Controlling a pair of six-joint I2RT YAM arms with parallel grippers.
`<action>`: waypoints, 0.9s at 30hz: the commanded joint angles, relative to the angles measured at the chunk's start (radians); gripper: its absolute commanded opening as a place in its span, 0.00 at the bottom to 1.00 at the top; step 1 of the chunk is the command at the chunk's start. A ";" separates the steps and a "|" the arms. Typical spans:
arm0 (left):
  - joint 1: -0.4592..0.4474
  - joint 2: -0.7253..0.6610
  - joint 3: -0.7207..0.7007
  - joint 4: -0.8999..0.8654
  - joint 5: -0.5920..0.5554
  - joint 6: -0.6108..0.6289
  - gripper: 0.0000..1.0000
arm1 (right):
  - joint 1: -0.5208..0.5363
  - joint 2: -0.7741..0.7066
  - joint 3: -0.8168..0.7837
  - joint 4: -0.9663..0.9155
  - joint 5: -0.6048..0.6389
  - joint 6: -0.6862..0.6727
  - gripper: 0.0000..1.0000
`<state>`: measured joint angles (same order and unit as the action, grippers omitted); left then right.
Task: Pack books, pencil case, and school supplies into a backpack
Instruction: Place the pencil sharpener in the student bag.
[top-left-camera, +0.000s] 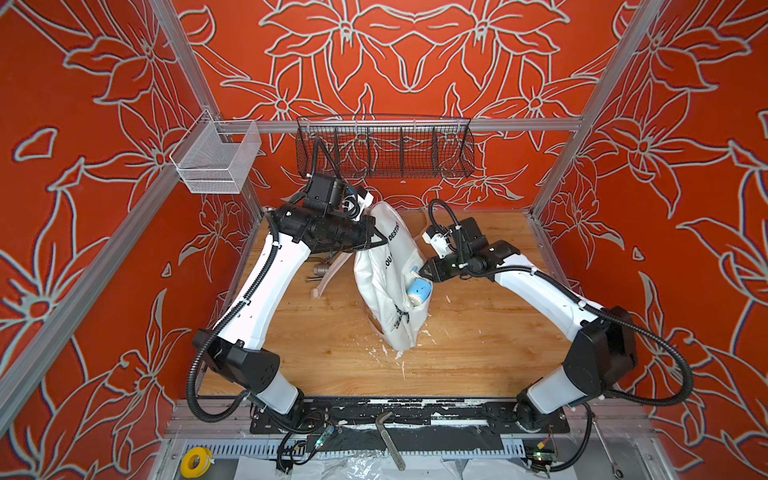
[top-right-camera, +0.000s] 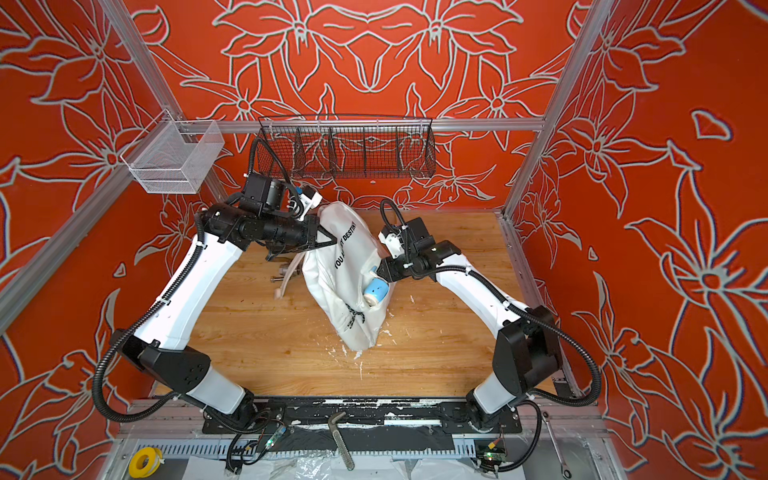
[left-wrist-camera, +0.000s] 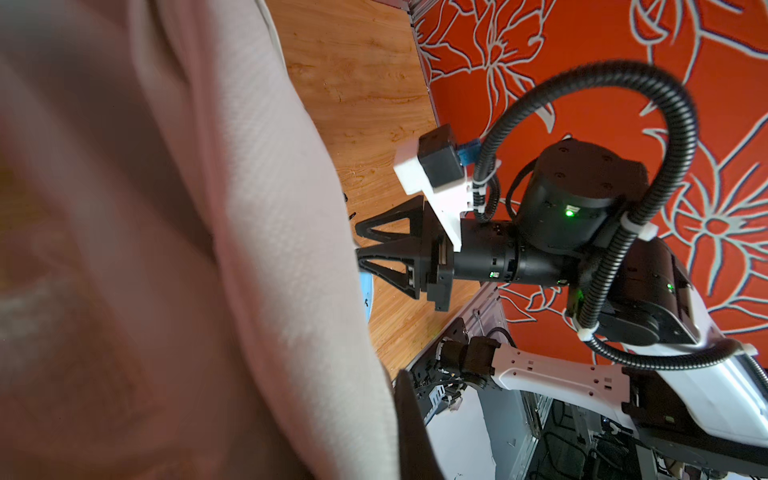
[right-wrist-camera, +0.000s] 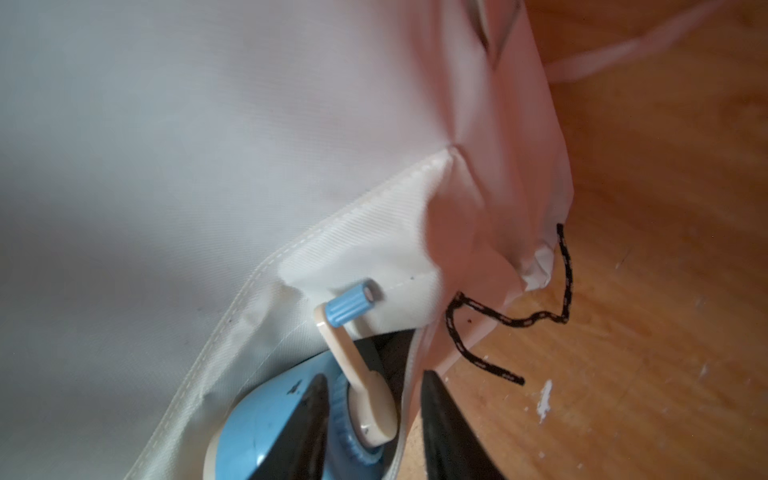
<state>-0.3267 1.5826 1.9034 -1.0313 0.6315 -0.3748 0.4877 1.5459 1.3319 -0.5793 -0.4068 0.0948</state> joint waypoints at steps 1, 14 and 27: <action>0.000 -0.009 0.034 0.098 0.056 -0.002 0.00 | 0.022 -0.091 -0.041 0.039 -0.051 -0.173 0.54; -0.009 0.009 0.052 0.099 0.094 -0.005 0.00 | 0.114 0.008 0.072 -0.095 0.105 -0.295 0.62; -0.005 0.003 0.072 0.062 0.044 0.020 0.00 | 0.147 0.252 0.151 -0.349 0.288 -0.330 0.31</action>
<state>-0.3386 1.6104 1.9255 -1.0389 0.6453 -0.3752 0.6292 1.7195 1.4963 -0.7456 -0.2451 -0.1875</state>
